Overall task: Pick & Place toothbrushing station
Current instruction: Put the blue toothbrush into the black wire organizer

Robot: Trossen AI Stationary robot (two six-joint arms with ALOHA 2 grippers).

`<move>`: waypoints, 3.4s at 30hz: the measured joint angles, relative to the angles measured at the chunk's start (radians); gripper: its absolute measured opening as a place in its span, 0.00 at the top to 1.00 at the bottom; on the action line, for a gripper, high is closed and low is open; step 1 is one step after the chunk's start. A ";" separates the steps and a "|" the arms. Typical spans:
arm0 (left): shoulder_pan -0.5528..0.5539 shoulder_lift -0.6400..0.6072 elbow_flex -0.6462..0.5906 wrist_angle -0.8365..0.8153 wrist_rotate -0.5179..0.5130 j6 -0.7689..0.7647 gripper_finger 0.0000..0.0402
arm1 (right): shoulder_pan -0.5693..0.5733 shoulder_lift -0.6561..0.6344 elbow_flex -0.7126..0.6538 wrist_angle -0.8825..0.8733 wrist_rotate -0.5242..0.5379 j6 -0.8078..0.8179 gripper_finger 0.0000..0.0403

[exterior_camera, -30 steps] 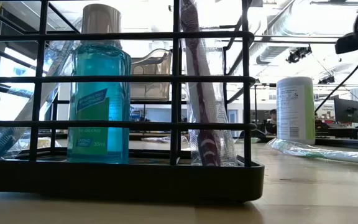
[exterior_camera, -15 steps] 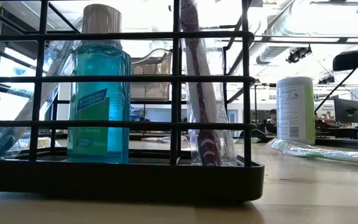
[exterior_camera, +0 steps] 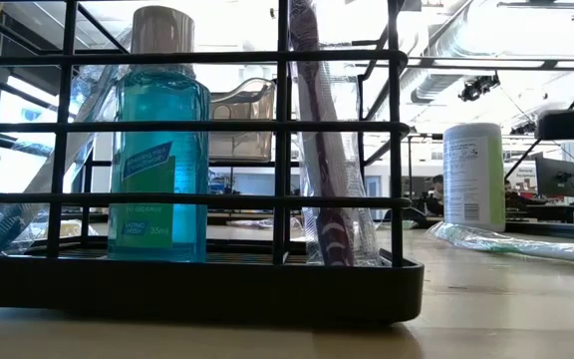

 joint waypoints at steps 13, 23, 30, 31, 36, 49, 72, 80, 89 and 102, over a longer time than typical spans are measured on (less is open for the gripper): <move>0.000 0.000 0.000 0.000 -0.003 0.000 0.40 | 0.000 0.001 -0.102 0.167 -0.077 -0.102 0.54; 0.000 0.000 0.000 0.001 -0.003 0.000 0.40 | 0.000 0.067 -0.170 0.251 -0.065 -0.151 0.56; 0.000 0.000 0.000 0.004 -0.003 0.000 0.40 | 0.000 0.084 -0.159 0.255 -0.027 -0.183 0.73; 0.000 0.000 0.000 0.004 -0.003 0.000 0.40 | 0.000 0.084 -0.157 0.257 -0.024 -0.183 0.78; 0.000 0.000 0.000 0.006 -0.003 0.000 0.40 | 0.000 0.085 -0.152 0.258 -0.005 -0.181 0.96; 0.000 -0.001 0.001 0.024 -0.008 0.001 0.40 | -0.001 0.090 -0.038 0.132 0.180 -0.090 0.96; 0.045 -0.046 0.002 0.492 -0.122 0.000 0.40 | 0.119 0.090 0.697 0.283 1.047 -0.598 0.96; 0.167 -0.068 0.002 0.546 -0.044 -0.085 0.40 | 0.119 0.149 0.772 0.742 1.056 -1.013 0.96; 0.321 -0.068 0.002 0.497 0.180 -0.293 0.40 | 0.072 0.257 0.807 0.761 1.059 -1.067 0.96; 0.390 -0.068 0.001 0.330 0.244 -0.426 0.40 | 0.092 0.258 0.808 0.837 1.050 -1.100 0.96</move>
